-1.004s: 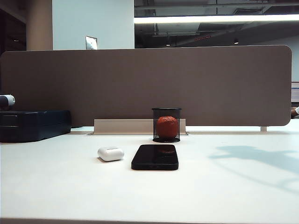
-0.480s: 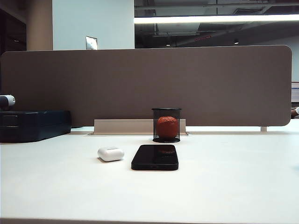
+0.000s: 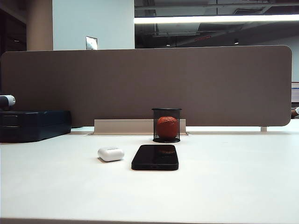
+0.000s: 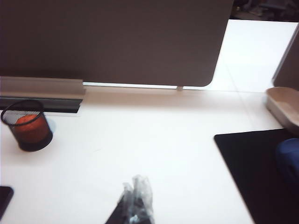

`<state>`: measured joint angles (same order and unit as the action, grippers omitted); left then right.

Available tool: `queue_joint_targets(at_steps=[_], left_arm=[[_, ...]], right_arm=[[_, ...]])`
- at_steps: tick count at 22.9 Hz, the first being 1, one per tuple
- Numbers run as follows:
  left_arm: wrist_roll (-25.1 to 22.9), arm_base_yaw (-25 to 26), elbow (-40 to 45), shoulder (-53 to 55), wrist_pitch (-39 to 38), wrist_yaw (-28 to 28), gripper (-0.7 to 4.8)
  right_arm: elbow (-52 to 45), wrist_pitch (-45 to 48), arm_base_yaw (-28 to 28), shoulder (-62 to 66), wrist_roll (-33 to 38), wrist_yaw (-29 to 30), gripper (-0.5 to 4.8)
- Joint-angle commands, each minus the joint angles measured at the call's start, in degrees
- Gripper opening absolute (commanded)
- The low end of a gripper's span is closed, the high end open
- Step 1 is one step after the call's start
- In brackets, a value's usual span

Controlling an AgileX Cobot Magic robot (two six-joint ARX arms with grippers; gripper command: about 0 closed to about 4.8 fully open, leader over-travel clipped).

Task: Find the wireless headphone case on the desktop and place it on the left side of the phone.

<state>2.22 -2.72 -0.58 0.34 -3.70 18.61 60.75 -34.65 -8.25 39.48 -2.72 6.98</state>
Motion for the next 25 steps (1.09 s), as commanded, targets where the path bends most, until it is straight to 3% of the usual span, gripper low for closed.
queue_joint_targets(at_steps=[1, 6, 17, 25], left_arm=[[0.0, 0.0, -0.2, 0.0, 0.8, -6.3, -0.05], [0.1, 0.0, -0.2, 0.0, 0.8, -12.1, -0.06], [0.2, -0.1, -0.2, 0.0, 3.7, -14.1, -0.06], [0.2, -0.1, -0.2, 0.0, 3.7, -14.1, -0.05]], right_arm=[[-8.9, 6.4, 0.0, -5.5, 2.0, 1.7, -0.02], [-22.7, 12.4, 0.1, -15.4, 6.2, 3.4, -0.02], [-41.7, 21.8, 0.1, -31.3, 6.2, 6.1, -0.02], [-50.1, 22.6, 0.1, -36.3, 6.1, 6.0, -0.03]])
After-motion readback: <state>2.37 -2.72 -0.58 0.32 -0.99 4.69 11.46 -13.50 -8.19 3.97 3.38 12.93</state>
